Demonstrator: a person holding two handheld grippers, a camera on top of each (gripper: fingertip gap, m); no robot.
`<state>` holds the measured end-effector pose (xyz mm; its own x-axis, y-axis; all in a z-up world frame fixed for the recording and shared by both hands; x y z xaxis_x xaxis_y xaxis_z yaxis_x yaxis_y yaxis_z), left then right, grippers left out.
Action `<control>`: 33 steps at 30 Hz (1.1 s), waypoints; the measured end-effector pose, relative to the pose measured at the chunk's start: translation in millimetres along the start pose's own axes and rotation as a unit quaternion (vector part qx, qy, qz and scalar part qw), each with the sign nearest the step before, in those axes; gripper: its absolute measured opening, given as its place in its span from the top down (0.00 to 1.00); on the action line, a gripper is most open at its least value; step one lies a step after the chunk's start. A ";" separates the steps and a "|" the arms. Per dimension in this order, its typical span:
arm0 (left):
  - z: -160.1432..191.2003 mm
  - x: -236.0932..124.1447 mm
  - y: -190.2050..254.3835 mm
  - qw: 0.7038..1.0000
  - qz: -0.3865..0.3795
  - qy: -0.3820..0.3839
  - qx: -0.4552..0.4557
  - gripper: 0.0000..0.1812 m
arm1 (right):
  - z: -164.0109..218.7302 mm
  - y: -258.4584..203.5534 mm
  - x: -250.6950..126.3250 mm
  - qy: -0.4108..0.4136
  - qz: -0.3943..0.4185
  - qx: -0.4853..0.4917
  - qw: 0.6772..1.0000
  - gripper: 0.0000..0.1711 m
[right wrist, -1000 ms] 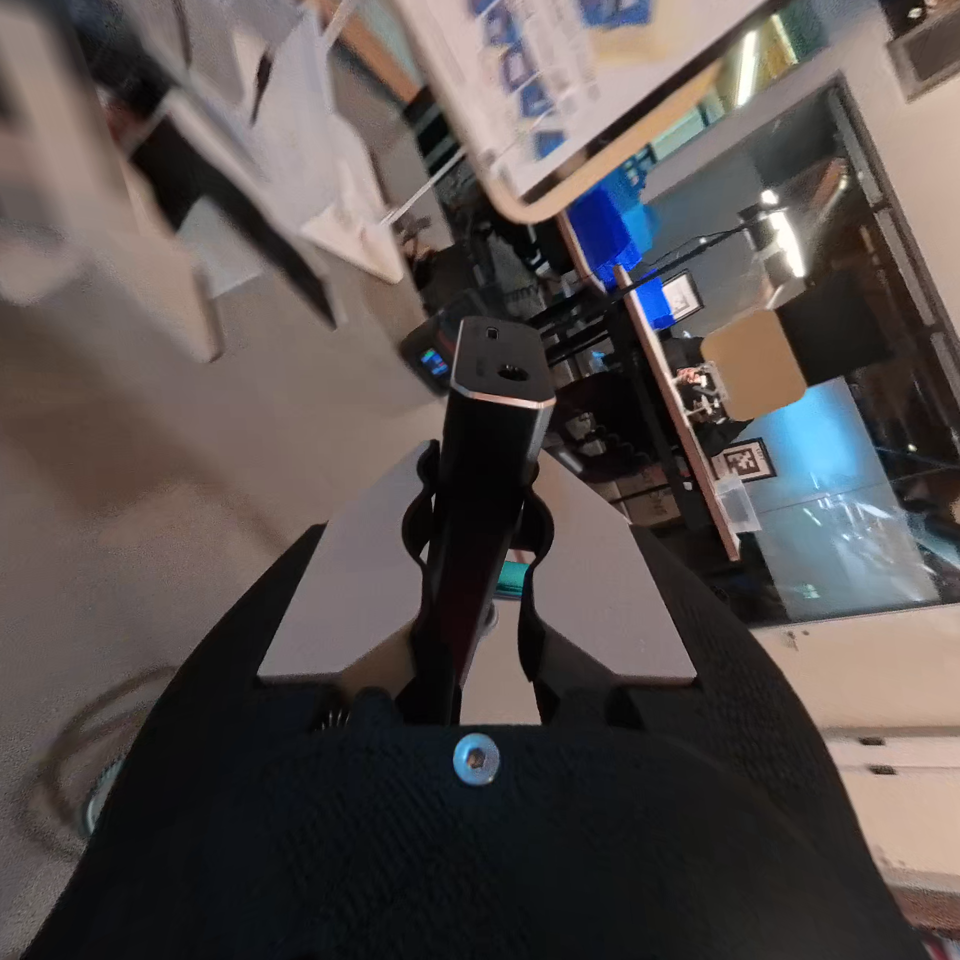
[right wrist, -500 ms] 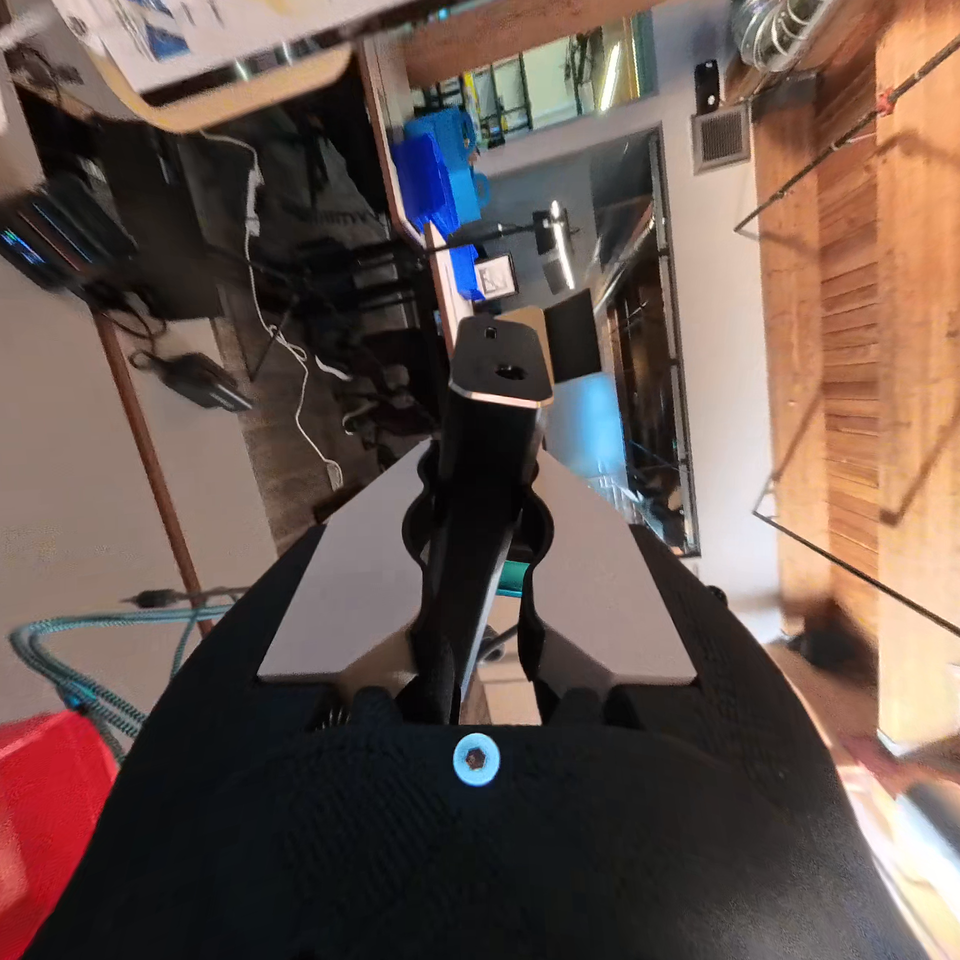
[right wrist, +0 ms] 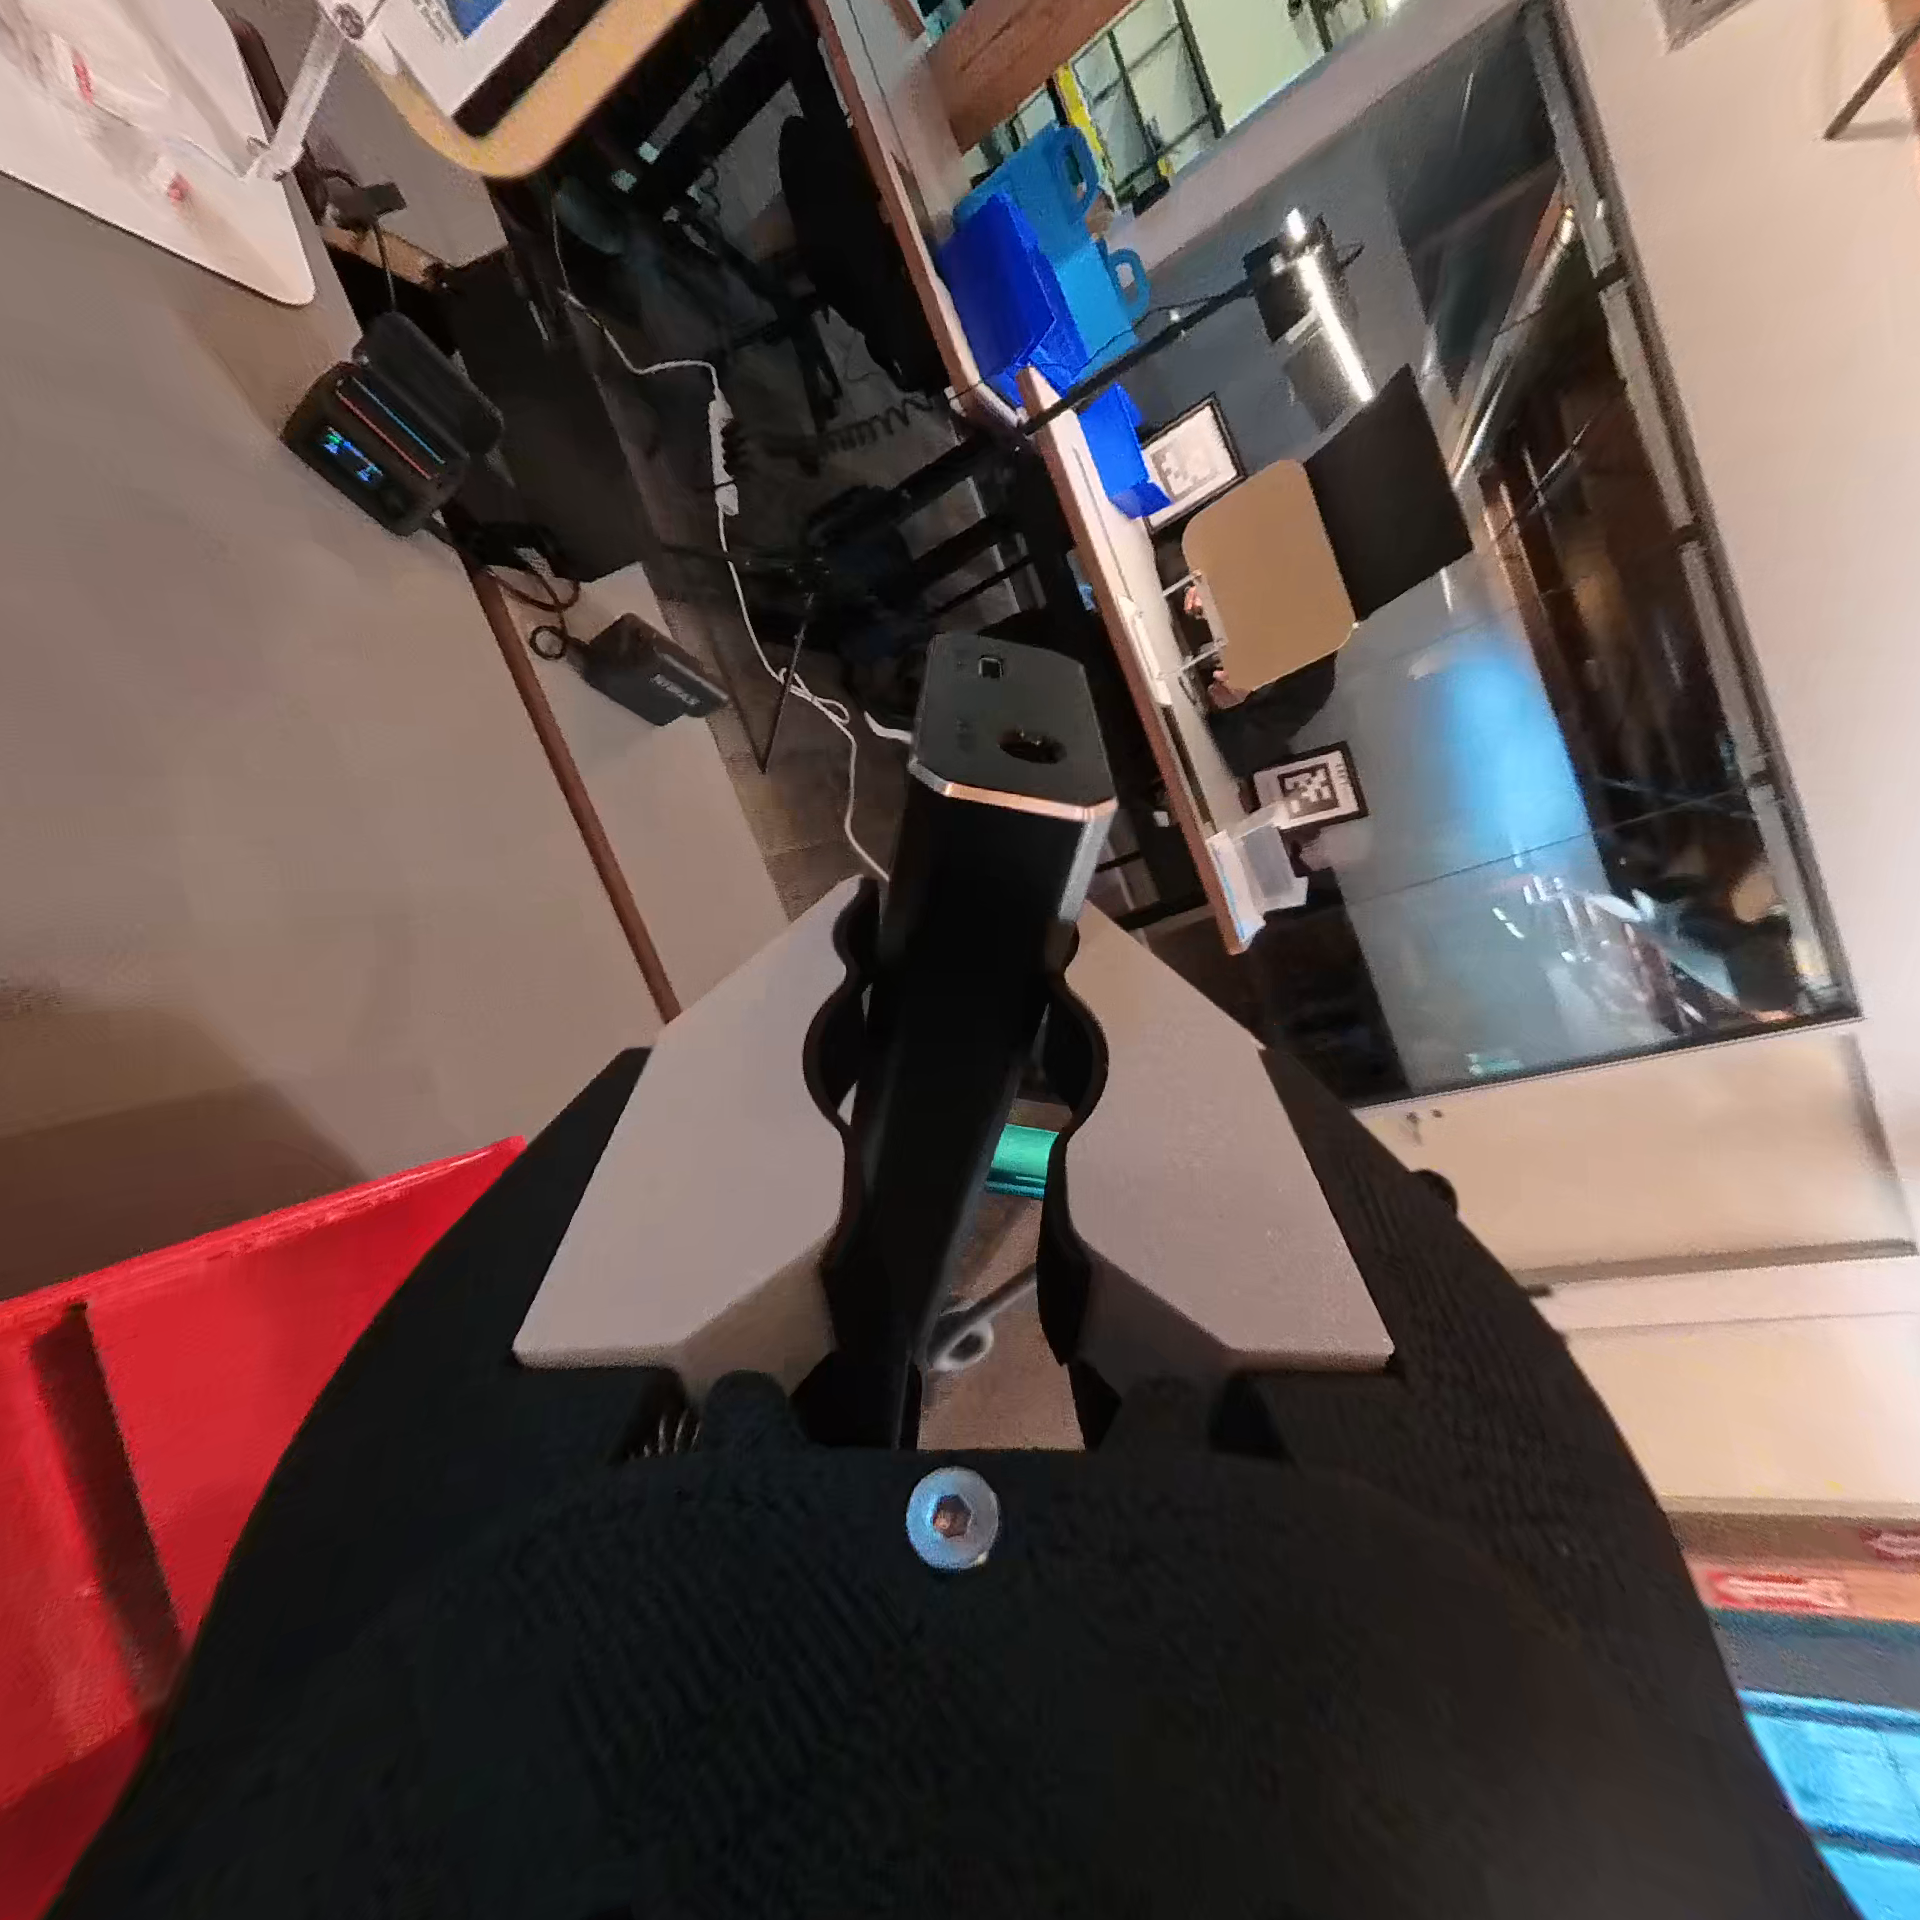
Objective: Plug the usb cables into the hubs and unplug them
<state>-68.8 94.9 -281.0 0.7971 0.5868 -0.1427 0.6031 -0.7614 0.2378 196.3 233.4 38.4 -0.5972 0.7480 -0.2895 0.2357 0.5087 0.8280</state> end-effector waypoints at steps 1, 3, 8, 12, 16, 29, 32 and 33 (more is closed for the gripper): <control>0.2 0.1 0.1 1.000 0.001 -0.001 0.000 0.54 | 6.1 -3.7 0.2 0.002 -0.004 0.009 1.000 0.83; 0.5 0.5 0.5 1.000 0.003 -0.002 -0.001 0.54 | 19.7 -12.6 3.3 -0.003 -0.012 0.020 1.000 0.83; 1.7 1.6 2.2 1.000 0.007 -0.007 0.000 0.54 | 57.0 -61.1 24.1 -0.048 -0.060 0.009 0.997 0.83; 2.6 2.4 4.2 1.000 0.011 -0.010 0.002 0.54 | 91.8 -124.8 44.6 -0.082 -0.135 0.008 0.987 0.83; 3.9 3.4 5.1 1.000 0.013 -0.013 0.004 0.55 | 145.2 -176.2 63.7 -0.179 -0.209 -0.008 0.961 0.84; 3.9 3.5 6.4 1.000 0.021 -0.013 0.002 0.55 | 243.3 -243.7 81.7 -0.459 -0.356 0.012 0.814 0.84; 5.1 4.7 7.4 1.000 0.020 -0.017 0.006 0.54 | 246.0 -247.7 77.5 -0.482 -0.358 0.014 0.800 0.70; 5.5 5.0 7.7 1.000 0.020 -0.019 0.007 0.54 | 245.7 -246.2 75.7 -0.490 -0.353 0.020 0.796 0.66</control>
<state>-60.0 90.5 -285.2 0.8211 0.5450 -0.1696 0.5707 -0.7882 0.2301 281.5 269.6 -305.3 0.2898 0.2320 -0.9286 0.1427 0.9489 0.2816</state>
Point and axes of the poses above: each gripper's, where its closed fingertips meet, x out along the fingers, z out of its underside, y = z × x across the jaws, the point moved 2 cm from there along -x, back along the fingers, and after that the axes turned 5 degrees about -y, right-handed, at the moved point
